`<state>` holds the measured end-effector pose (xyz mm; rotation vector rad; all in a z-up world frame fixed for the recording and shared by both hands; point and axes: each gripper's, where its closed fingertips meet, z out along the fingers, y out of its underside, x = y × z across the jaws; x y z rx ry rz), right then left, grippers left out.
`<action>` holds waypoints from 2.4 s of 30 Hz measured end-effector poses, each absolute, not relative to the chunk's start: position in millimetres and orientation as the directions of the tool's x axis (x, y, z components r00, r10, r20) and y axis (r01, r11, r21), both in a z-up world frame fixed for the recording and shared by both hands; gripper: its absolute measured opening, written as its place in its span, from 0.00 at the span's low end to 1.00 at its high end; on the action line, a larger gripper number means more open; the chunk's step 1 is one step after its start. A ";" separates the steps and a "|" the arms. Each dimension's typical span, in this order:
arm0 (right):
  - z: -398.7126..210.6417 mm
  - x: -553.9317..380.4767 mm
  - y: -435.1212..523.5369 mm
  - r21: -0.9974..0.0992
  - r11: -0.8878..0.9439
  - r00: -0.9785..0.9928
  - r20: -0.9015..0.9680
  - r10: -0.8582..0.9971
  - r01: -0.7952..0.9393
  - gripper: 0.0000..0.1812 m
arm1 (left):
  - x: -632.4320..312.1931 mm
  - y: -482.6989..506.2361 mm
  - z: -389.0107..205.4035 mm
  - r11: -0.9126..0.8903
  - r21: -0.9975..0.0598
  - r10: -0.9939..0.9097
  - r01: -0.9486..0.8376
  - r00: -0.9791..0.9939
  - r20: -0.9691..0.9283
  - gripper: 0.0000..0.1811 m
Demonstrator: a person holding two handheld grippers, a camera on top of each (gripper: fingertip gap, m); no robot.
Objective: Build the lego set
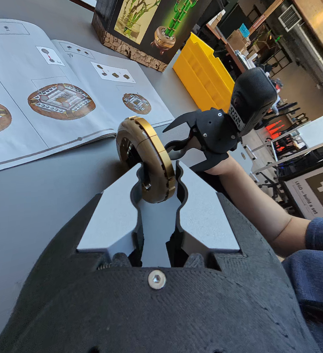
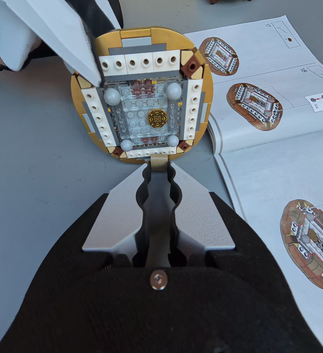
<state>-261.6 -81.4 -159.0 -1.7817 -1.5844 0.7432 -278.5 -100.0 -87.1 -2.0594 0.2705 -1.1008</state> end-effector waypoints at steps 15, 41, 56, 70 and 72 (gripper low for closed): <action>-159.0 -260.3 -81.3 -0.768 -0.077 0.122 0.001 0.993 0.635 0.09 | -285.2 -97.3 -87.4 -0.709 -0.651 -0.456 0.271 0.529 0.716 0.14; -151.9 -241.3 -74.6 -0.750 -0.064 0.141 0.039 0.989 0.659 0.12 | -287.2 -99.2 -89.7 -0.705 -0.669 -0.460 0.235 0.566 0.684 0.14; -156.7 -242.6 -88.6 -0.744 0.037 -0.056 0.000 0.998 0.667 0.05 | -288.1 -100.6 -90.3 -0.706 -0.668 -0.459 0.233 0.568 0.683 0.14; -143.7 -238.4 -73.6 -0.706 -0.211 0.301 0.002 0.954 0.675 0.13 | -287.9 -100.8 -90.2 -0.712 -0.663 -0.456 0.231 0.565 0.687 0.14; -146.8 -238.3 -77.9 -0.681 -0.246 0.321 -0.017 0.947 0.689 0.14 | -287.9 -101.0 -90.3 -0.712 -0.664 -0.458 0.228 0.565 0.686 0.14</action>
